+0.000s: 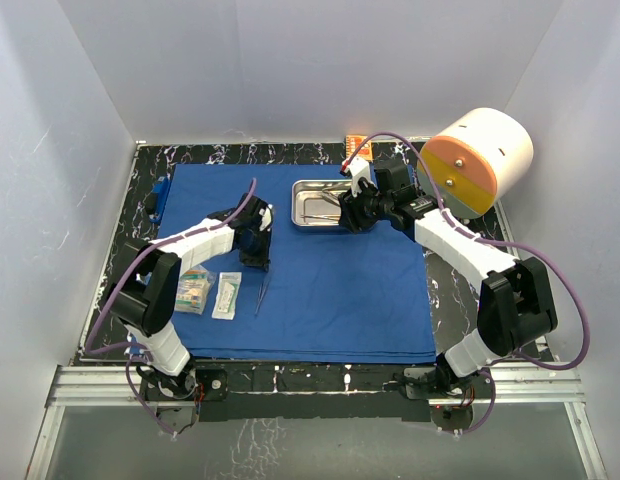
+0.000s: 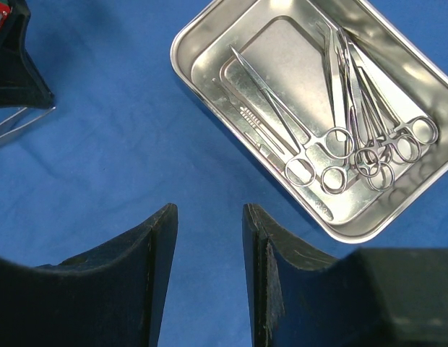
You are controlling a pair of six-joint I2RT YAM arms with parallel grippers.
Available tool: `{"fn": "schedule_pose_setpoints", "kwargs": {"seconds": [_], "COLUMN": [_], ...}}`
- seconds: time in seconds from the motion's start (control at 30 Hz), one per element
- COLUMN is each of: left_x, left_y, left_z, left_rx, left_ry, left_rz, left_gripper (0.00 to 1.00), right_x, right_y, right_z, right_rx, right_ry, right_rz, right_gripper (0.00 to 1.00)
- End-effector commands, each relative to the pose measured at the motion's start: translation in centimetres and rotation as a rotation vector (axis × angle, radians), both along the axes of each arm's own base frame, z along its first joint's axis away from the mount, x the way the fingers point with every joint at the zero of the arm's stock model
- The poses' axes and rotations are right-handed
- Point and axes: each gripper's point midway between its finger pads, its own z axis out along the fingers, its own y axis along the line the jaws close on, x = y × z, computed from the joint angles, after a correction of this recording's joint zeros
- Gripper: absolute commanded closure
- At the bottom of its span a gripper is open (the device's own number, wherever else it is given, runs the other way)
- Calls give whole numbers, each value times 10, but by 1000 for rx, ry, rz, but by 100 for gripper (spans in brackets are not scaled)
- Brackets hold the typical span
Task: Open and lay out the surgical kit
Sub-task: Place the medical item in the surgical kit.
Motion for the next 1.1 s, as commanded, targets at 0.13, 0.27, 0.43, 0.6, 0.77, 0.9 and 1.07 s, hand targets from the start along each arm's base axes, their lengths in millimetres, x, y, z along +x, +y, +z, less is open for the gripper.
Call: {"fn": "schedule_pose_setpoints", "kwargs": {"seconds": [0.13, 0.27, 0.43, 0.6, 0.77, 0.9, 1.07], "left_x": [-1, 0, -7, -8, -9, -7, -1], "left_y": [21, 18, 18, 18, 18, 17, 17], "left_z": [-1, 0, -6, -7, -7, -1, 18], "left_rx": [84, 65, 53, 52, 47, 37, 7], "left_ry": [-10, -11, 8, 8, 6, -19, -87], "left_rz": [171, 184, 194, 191, 184, 164, 143], "left_gripper": [100, 100, 98, 92, 89, 82, 68], "right_x": [11, 11, 11, 11, 11, 15, 29], "right_y": [-1, 0, 0, 0, 0, 0, 2], "right_z": [8, 6, 5, 4, 3, 3, 1], "right_rx": [-5, -6, -7, -9, -11, -18, -38], "right_ry": [-42, -38, -33, -34, -33, -38, -57], "right_rz": [-4, -2, 0, 0, -1, -2, -7], "right_gripper": [61, 61, 61, 61, 61, 61, 61]}}
